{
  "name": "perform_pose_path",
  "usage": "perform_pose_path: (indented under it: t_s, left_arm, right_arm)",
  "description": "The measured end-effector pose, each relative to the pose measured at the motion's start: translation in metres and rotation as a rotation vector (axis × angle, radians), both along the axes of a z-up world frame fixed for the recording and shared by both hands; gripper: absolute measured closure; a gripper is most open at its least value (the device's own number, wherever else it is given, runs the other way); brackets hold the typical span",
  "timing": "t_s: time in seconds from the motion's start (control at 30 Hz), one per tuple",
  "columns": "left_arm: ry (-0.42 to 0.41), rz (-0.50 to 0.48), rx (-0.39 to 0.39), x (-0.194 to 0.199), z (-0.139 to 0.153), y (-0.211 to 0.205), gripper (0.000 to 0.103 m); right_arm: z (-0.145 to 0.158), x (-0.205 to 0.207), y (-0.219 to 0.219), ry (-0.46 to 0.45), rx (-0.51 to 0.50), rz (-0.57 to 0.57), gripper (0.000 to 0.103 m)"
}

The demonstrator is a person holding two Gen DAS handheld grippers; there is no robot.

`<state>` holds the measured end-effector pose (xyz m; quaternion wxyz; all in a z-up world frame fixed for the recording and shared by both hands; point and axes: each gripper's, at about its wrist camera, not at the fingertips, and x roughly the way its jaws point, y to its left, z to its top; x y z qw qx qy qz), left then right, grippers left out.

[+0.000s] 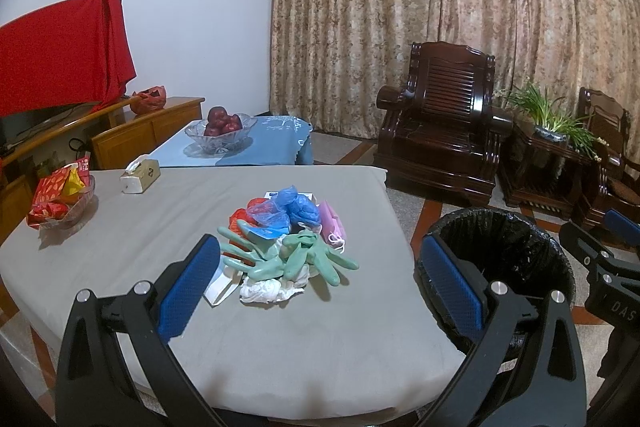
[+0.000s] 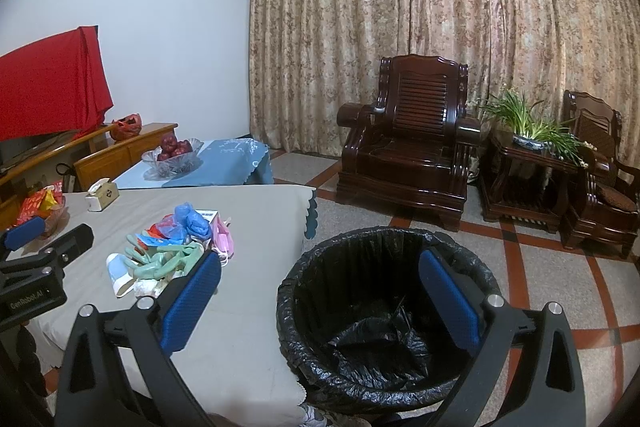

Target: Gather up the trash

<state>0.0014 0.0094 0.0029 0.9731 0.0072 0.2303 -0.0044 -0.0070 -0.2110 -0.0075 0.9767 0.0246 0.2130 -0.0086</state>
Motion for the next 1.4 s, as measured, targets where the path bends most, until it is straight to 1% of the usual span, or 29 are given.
perform_pose_path:
  t_s: [0.33, 0.47, 0.53, 0.57, 0.7, 0.77, 0.9, 0.97, 1.07, 1.27, 1.4]
  left_arm:
    - [0.0, 0.0, -0.002, 0.0, -0.001, 0.0, 0.005]
    - [0.003, 0.0, -0.003, 0.0, -0.001, 0.006, 0.005]
    - [0.003, 0.001, -0.003, 0.002, -0.003, 0.007, 0.005]
    - [0.003, 0.002, -0.003, 0.003, -0.01, 0.004, 0.005]
    - [0.009, 0.005, -0.007, 0.005, -0.018, 0.006, 0.005]
    - [0.013, 0.007, -0.01, 0.009, -0.025, 0.007, 0.005]
    - [0.013, 0.017, -0.008, 0.016, -0.026, 0.012, 0.005]
    - [0.005, 0.04, 0.002, 0.02, -0.027, 0.02, 0.005]
    - [0.01, 0.088, 0.007, 0.03, -0.03, 0.043, 0.005]
    - [0.047, 0.214, 0.023, 0.044, -0.047, 0.097, 0.005]
    - [0.072, 0.274, 0.022, 0.055, -0.06, 0.128, 0.005]
  right_arm:
    - [0.001, 0.001, 0.001, 0.002, 0.001, 0.001, 0.006]
    - [0.002, 0.001, 0.001, 0.002, 0.002, 0.0, 0.006]
    - [0.002, 0.002, 0.001, 0.002, 0.002, 0.0, 0.006]
    - [0.003, 0.002, 0.001, 0.002, 0.002, 0.001, 0.006]
    - [-0.015, 0.006, 0.001, 0.004, 0.002, 0.004, 0.006]
    - [-0.018, 0.009, 0.0, 0.004, 0.003, 0.007, 0.006]
    - [-0.022, 0.021, 0.009, 0.011, 0.001, 0.019, 0.006]
    - [-0.018, 0.023, 0.014, 0.009, -0.001, 0.03, 0.006]
    - [-0.019, 0.032, 0.026, 0.011, -0.005, 0.064, 0.006]
    - [-0.035, 0.062, 0.067, 0.039, -0.01, 0.16, 0.006]
    - [-0.052, 0.088, 0.099, 0.061, -0.01, 0.238, 0.006]
